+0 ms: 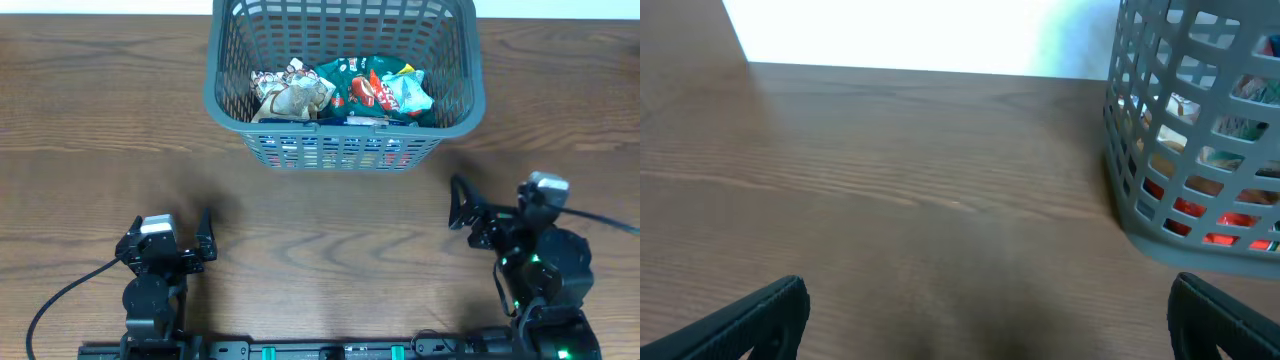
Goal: Pack container
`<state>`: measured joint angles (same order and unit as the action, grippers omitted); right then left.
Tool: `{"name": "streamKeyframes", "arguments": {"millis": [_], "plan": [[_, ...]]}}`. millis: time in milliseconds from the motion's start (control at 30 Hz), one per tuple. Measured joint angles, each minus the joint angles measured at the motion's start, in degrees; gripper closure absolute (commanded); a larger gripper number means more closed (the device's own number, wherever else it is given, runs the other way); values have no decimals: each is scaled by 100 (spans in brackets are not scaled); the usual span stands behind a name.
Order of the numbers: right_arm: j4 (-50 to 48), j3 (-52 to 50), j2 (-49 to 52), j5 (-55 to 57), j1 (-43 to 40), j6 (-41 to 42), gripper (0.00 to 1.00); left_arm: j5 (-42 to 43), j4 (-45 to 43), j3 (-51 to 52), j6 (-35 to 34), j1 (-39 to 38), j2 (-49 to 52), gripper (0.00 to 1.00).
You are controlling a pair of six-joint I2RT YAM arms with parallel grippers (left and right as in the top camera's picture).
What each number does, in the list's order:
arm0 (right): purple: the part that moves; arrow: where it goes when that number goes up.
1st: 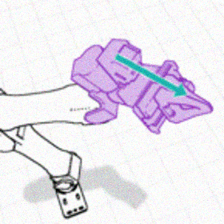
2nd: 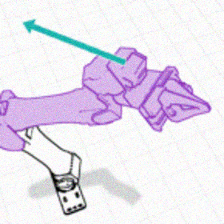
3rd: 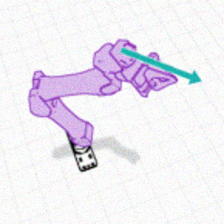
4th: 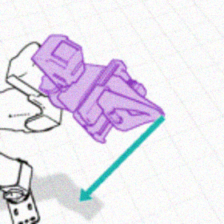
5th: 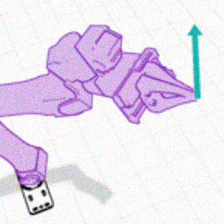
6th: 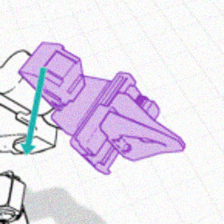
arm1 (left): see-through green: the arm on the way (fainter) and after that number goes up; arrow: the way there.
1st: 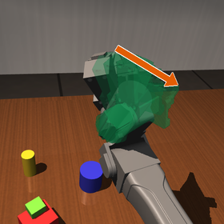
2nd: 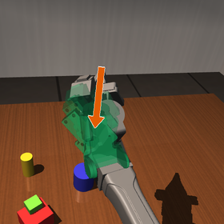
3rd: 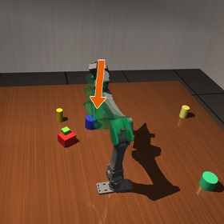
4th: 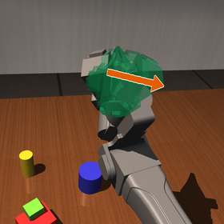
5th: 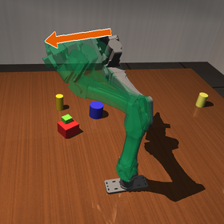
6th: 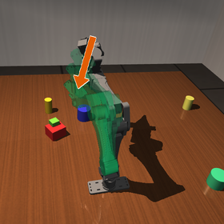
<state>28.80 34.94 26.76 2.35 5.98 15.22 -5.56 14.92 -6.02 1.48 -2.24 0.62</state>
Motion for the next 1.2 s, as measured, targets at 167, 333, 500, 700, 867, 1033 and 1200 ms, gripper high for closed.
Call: {"name": "streamKeyframes", "arguments": {"millis": [167,333,500,700,867,1033,1200], "plan": [[0,-251,-251,-37,0,-717,1,0,0,0,0,0,0,1],[-26,-479,-555,-42,0,-1126,1,2,0,0,0,0,0,1],[-170,-885,-905,-46,0,-1255,1,2,0,0,0,0,0,1],[-337,-1480,-1392,-46,0,-1215,1,2,0,0,0,0,0,2],[-361,-1823,-1687,-46,0,-1104,1,0,0,0,0,0,0,1],[-380,-1996,-1858,-46,-15,-1067,1,0,0,0,0,0,0,2],[-382,-2208,-2153,-46,-24,-1064,1,2,0,0,0,0,0,1]]}}
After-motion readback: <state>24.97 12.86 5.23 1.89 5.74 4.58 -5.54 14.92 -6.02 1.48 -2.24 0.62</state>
